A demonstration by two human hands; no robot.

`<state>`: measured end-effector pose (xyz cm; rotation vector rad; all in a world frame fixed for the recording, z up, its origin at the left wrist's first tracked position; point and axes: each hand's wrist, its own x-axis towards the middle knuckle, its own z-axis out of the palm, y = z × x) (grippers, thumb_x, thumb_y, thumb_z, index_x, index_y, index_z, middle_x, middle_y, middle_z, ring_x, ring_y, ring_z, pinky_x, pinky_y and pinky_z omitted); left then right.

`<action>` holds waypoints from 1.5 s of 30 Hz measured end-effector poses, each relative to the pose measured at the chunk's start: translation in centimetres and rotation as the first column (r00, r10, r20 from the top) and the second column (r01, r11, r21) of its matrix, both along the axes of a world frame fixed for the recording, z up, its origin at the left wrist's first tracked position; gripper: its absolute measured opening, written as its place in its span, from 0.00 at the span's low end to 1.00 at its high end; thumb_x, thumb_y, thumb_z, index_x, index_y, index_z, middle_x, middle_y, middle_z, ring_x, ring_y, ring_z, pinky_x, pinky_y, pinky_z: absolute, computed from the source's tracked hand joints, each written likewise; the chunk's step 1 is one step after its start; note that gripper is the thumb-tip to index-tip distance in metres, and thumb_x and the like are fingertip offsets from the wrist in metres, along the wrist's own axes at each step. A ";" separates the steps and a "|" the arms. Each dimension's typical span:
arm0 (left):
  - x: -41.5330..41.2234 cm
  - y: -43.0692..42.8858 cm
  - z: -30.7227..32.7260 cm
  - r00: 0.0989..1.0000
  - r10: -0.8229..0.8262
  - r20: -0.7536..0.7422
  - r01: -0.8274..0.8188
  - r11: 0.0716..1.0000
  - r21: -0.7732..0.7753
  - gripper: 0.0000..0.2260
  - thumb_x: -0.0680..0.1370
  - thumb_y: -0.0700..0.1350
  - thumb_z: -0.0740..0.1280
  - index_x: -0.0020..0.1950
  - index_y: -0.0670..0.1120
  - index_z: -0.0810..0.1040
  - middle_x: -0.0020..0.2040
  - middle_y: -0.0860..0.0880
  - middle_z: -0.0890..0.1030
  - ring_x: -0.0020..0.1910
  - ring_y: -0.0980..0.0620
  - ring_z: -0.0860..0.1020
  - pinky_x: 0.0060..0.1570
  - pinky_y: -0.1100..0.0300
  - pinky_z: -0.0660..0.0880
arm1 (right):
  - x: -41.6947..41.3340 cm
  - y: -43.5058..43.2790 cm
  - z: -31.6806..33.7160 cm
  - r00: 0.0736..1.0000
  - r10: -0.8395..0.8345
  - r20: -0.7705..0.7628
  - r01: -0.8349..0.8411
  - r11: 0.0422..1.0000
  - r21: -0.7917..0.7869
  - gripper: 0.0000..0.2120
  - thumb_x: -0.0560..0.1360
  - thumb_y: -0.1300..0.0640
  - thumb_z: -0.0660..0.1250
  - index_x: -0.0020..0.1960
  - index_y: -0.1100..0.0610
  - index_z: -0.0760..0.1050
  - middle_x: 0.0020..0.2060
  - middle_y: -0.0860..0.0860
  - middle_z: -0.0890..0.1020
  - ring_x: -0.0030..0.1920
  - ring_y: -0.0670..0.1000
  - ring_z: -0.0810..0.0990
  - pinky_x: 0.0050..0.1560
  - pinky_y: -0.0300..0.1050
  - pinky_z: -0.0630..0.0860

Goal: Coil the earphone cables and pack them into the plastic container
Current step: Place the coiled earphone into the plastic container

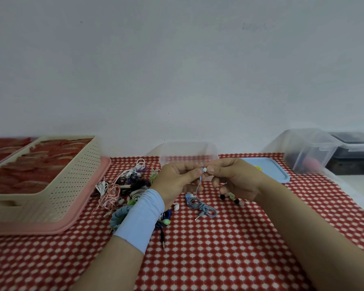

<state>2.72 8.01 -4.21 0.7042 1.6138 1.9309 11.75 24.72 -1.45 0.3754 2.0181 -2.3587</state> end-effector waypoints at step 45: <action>0.4 0.2 0.4 0.999 -0.014 0.047 0.013 1.000 0.017 0.04 0.77 0.36 0.69 0.46 0.40 0.84 0.38 0.46 0.82 0.34 0.55 0.79 0.36 0.61 0.80 | -0.1 -0.1 -0.1 0.981 -0.076 -0.177 0.119 0.962 0.244 0.03 0.74 0.63 0.74 0.48 0.59 0.82 0.35 0.54 0.81 0.30 0.53 0.78 0.28 0.46 0.79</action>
